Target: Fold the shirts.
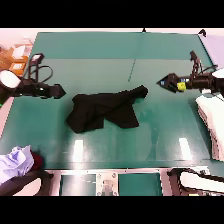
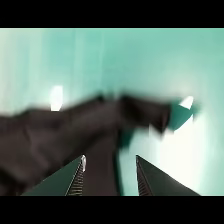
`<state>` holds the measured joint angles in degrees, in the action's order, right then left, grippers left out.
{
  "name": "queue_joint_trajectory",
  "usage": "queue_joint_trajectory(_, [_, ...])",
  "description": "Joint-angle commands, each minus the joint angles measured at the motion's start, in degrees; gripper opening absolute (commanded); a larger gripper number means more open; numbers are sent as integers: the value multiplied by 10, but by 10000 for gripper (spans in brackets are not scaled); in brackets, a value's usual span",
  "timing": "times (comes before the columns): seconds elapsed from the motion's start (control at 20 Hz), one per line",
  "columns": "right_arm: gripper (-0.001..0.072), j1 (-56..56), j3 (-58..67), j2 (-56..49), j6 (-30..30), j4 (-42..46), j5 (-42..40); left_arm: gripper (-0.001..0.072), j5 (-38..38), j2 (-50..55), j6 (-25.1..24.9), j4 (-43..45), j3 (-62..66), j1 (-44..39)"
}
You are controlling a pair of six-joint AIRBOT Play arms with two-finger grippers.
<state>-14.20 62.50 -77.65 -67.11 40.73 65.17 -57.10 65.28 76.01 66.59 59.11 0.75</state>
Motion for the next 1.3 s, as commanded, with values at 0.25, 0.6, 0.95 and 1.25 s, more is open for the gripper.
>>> queue_joint_trajectory(0.25, [494,115,-264,9,-17,-7,-79,460,-43,1,-22,-46,15,36])
queue_joint_trajectory(0.6, [13,241,-212,-49,-10,-47,-117,460,-45,1,-31,-53,15,36])
queue_joint_trajectory(0.95, [13,58,-28,-23,-124,216,0,460,-35,13,-64,-84,8,35])
queue_joint_trajectory(1.25, [13,-23,13,-28,-122,219,-4,633,-24,125,-181,-313,-30,23])
